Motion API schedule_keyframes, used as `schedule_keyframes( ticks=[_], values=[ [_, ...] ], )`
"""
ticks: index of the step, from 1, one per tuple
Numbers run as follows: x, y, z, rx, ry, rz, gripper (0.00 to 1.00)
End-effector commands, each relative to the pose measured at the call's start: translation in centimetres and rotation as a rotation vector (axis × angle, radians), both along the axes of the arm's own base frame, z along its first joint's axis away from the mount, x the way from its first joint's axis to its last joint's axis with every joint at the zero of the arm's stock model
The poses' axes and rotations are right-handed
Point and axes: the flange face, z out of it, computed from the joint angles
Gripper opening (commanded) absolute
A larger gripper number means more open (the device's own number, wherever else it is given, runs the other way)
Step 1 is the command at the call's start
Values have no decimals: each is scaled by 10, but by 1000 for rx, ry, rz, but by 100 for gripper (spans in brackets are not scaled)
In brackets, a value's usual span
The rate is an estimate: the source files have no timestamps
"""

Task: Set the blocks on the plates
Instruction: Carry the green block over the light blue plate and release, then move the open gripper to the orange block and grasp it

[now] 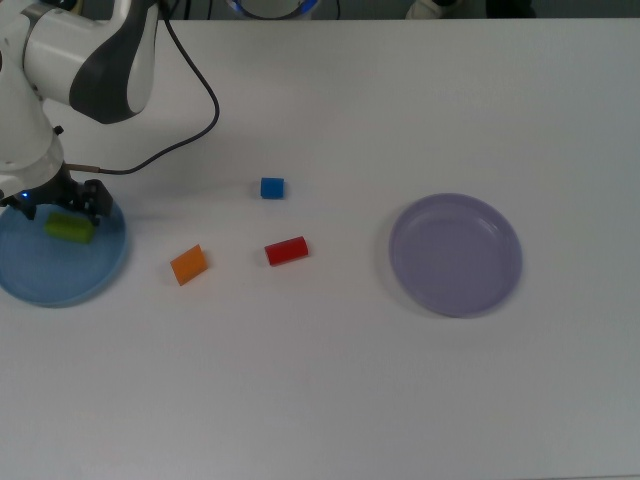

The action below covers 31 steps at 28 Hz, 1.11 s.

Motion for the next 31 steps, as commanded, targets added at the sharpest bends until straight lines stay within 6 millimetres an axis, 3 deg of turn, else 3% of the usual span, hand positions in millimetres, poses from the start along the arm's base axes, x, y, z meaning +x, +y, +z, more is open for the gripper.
schedule_keyframes(
  ticks=[1,5,7,14,19,28,31],
  values=[
    [4,2,9,-10,-16,18,100],
    [-1,10,29,2,-34,-49,100],
    [-5,20,40,9,-43,-168,100],
    [-6,79,63,20,7,-404,100],
    [4,124,57,16,10,-567,100],
    [18,155,35,70,-86,-857,100],
    [22,170,11,74,-105,-861,100]
  ],
)
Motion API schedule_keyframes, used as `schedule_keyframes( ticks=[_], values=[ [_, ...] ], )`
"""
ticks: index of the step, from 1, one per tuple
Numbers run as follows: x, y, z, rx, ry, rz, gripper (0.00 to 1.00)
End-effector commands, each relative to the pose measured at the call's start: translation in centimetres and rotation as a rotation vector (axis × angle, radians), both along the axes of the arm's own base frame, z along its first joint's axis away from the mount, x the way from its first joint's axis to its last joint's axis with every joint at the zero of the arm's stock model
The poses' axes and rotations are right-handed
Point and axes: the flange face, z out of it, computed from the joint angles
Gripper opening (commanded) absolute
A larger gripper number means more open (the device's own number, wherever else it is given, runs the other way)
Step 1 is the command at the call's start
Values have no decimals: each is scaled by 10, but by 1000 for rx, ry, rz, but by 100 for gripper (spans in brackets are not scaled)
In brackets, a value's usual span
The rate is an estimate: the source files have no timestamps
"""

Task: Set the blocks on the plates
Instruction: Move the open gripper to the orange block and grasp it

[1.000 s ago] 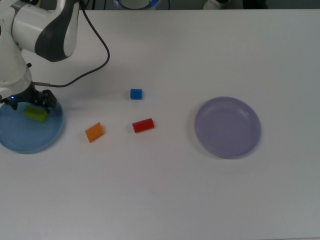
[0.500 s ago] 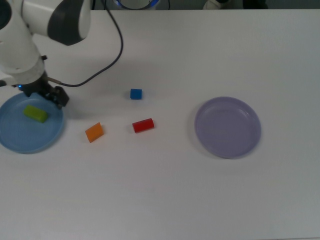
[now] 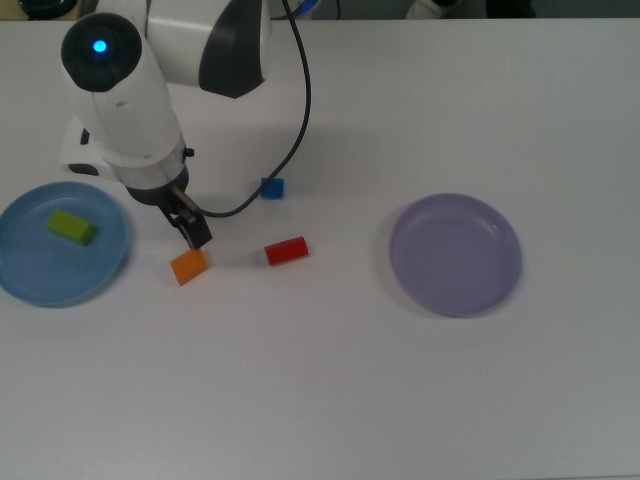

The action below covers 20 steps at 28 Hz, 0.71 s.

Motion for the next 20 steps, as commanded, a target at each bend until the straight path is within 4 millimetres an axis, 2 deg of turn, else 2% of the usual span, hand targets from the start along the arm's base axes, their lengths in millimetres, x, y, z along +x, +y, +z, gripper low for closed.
schedule_keyframes(
  ticks=[1,3,7,10,12,13,17,18,20],
  values=[
    [2,13,-31,10,-41,-60,100],
    [7,14,-47,11,-54,-66,100],
    [13,18,-56,7,-88,-61,100],
    [18,18,-62,20,-128,-75,95],
    [21,17,-63,35,-157,-90,87],
    [23,18,-65,40,-174,-90,72],
    [23,16,-67,39,-178,-85,31],
    [23,16,-67,37,-177,-71,15],
    [23,13,-67,37,-177,-65,3]
  ],
)
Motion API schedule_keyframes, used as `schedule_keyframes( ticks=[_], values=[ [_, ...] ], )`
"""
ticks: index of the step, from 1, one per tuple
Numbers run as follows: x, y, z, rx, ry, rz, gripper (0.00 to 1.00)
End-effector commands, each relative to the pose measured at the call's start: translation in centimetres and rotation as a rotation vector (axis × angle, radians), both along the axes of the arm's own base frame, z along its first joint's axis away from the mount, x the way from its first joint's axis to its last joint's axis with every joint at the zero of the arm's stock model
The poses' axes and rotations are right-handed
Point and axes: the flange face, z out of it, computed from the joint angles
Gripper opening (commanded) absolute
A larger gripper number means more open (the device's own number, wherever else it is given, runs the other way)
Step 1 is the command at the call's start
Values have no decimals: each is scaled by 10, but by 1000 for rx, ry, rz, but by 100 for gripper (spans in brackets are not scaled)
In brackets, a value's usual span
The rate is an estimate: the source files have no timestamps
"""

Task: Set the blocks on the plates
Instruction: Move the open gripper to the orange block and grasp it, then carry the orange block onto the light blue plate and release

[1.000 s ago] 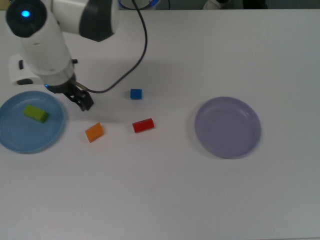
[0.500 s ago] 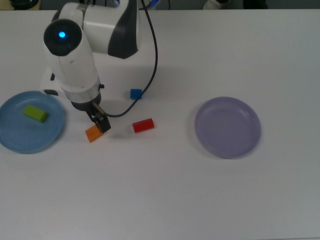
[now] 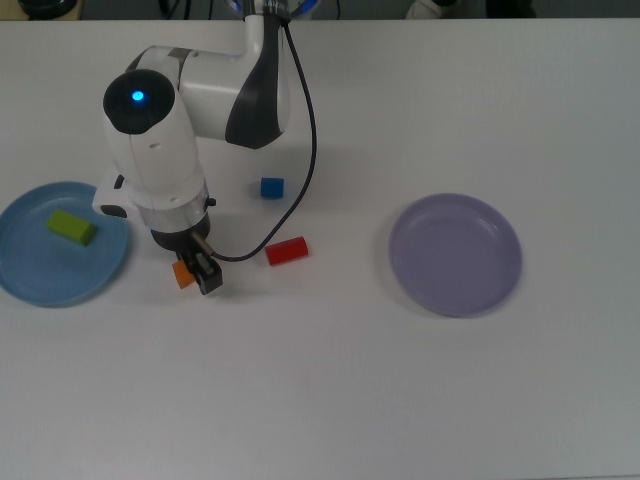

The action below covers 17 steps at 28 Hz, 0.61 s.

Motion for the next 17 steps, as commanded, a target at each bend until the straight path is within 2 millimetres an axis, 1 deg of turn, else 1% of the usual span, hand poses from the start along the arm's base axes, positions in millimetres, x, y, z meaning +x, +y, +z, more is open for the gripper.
schedule_keyframes(
  ticks=[1,6,9,10,14,15,17],
  values=[
    [0,-3,1,7,-21,14,0],
    [-1,-4,1,4,-11,45,0],
    [-2,-13,11,-1,-21,40,0],
    [-5,-23,21,-1,-18,31,0],
    [-11,-54,40,-3,-12,35,0],
    [-16,-69,51,-2,-13,35,0],
    [-22,-86,62,-3,-18,28,0]
  ],
)
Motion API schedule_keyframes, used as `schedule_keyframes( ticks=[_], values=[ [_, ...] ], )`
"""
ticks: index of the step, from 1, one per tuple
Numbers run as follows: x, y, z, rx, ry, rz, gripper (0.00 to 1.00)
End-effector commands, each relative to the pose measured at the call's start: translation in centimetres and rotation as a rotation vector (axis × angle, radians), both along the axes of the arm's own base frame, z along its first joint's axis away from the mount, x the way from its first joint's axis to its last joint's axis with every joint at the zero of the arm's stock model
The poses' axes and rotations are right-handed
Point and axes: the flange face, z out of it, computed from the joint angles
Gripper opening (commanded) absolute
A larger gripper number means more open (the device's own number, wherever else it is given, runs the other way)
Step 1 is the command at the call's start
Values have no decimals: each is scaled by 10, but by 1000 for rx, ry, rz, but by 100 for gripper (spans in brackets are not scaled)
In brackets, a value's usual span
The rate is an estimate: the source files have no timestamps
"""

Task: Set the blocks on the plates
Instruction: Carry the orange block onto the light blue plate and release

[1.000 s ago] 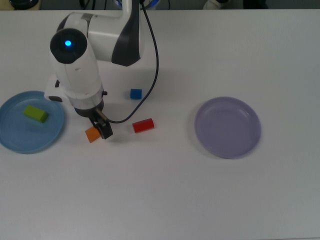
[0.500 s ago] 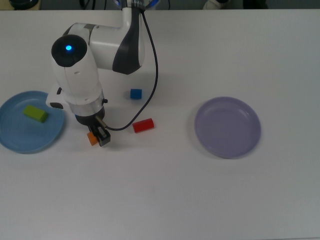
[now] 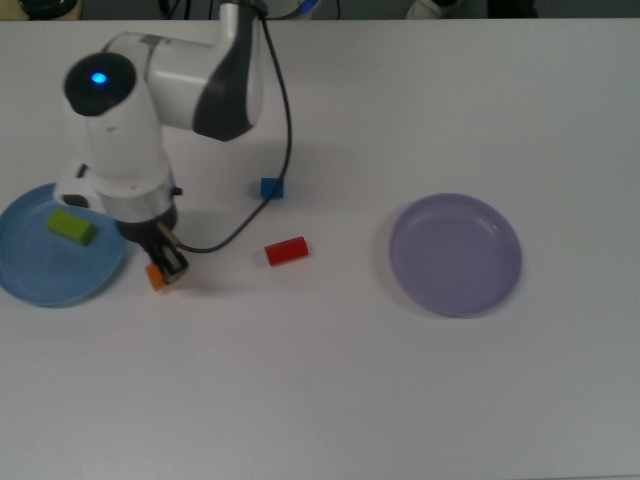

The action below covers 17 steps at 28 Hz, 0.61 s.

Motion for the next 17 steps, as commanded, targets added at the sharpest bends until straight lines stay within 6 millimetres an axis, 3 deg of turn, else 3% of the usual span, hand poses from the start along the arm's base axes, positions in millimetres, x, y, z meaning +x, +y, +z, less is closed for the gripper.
schedule_keyframes(
  ticks=[1,7,8,10,14,17],
  values=[
    [-21,-48,42,17,-3,6,0],
    [-34,-99,49,6,-9,-10,0],
    [-39,-114,44,5,-4,-16,0],
    [-43,-126,38,3,-1,-16,2],
    [-46,-143,11,0,19,-18,8],
    [-42,-148,1,-13,-3,-27,8]
  ],
)
